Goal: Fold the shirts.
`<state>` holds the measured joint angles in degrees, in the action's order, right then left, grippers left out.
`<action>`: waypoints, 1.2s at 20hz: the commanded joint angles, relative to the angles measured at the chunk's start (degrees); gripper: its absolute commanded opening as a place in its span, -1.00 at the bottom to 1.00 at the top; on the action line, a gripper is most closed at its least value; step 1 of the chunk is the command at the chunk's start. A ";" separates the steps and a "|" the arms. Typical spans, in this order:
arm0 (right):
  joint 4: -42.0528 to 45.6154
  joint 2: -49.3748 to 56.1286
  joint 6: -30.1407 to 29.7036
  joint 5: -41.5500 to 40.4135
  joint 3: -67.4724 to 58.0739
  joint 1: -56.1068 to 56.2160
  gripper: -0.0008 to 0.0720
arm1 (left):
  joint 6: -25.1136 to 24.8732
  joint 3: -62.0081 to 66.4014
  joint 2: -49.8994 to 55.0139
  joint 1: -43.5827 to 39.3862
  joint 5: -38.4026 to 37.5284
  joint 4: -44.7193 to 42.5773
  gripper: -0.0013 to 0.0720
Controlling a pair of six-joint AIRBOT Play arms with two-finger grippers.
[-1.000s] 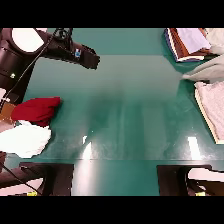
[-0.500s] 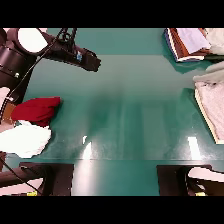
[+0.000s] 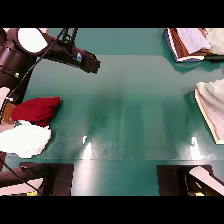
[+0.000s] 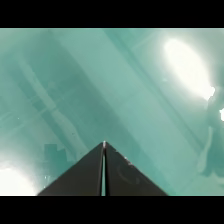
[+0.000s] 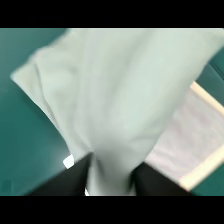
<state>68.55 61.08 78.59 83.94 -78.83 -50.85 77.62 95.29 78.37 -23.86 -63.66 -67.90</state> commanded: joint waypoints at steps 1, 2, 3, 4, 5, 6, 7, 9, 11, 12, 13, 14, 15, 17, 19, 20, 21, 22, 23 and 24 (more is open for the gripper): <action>9.49 -5.35 0.42 0.76 10.27 -5.33 0.32 | -0.09 0.00 0.04 -0.04 -0.20 -0.02 -0.89; 10.01 -6.08 0.68 0.33 12.04 -6.38 0.32 | -0.09 0.00 0.04 -0.04 -0.28 -0.02 -0.89; 8.83 -6.58 1.03 0.11 13.20 -7.06 0.32 | -0.07 0.00 0.04 -0.04 -0.33 0.00 -0.89; 6.34 -6.71 1.11 -0.07 13.57 -6.97 0.32 | -0.07 0.00 0.04 -0.04 -0.31 0.00 -0.89; 3.04 -6.69 1.11 -0.07 13.57 -6.21 0.31 | -0.09 0.00 0.04 -0.04 -0.28 0.00 -0.89; -0.74 -6.69 1.11 -0.07 13.57 -4.42 0.30 | -0.07 0.00 0.04 -0.04 0.22 0.00 -0.89; -4.57 -6.69 1.11 -0.02 13.57 -1.95 0.30 | -0.11 0.00 0.04 -0.04 0.83 -0.02 -0.89; -9.90 -6.69 1.11 0.00 13.57 5.40 0.30 | -0.07 0.00 0.02 -0.02 0.96 -0.04 -0.89; -11.39 -6.69 1.11 -0.44 13.57 14.80 0.30 | -0.04 0.00 0.02 -0.04 1.31 0.02 -0.89; -11.41 -6.69 1.11 -1.11 13.57 19.69 0.25 | -0.04 0.00 0.02 -0.04 1.55 0.02 -0.89; -11.43 -6.69 1.09 -2.10 13.57 24.13 0.11 | -0.04 0.00 0.02 -0.02 1.73 0.02 -0.89; -11.43 -6.69 1.09 -3.39 13.57 28.81 -0.21 | -0.04 0.00 0.02 -0.04 1.73 0.00 -0.89; -11.41 -6.69 1.03 -4.42 13.57 32.87 -0.69 | -0.04 0.00 0.02 -0.04 1.70 0.02 -0.89; -11.37 -6.69 0.83 -6.56 13.57 40.17 -0.93 | -0.04 0.00 0.02 -0.04 1.70 0.02 -0.89; -11.34 -6.69 0.83 -8.00 13.57 45.33 -0.93 | -0.04 0.00 0.02 -0.04 1.70 0.02 -0.89; -11.34 -6.69 0.81 -8.39 13.57 47.12 -0.93 | -0.04 0.00 0.02 -0.04 1.70 0.00 -0.89; -11.34 -6.69 0.79 -8.66 13.57 48.28 -0.93 | -0.04 0.00 0.02 -0.04 1.70 0.02 -0.89; -11.34 -6.69 0.76 -8.74 13.57 49.03 -0.93 | -0.04 0.00 0.02 -0.04 1.70 0.02 -0.89; -11.39 -6.69 0.79 -8.63 13.57 49.37 -0.93 | -0.04 0.00 0.02 -0.04 1.70 0.02 -0.89; -11.37 -6.69 0.79 -8.24 13.57 49.55 -0.93 | -0.04 0.00 0.02 -0.04 1.70 0.02 -0.89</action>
<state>57.32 54.43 79.44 76.27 -65.28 -4.43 77.58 95.29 78.37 -23.86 -62.00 -67.88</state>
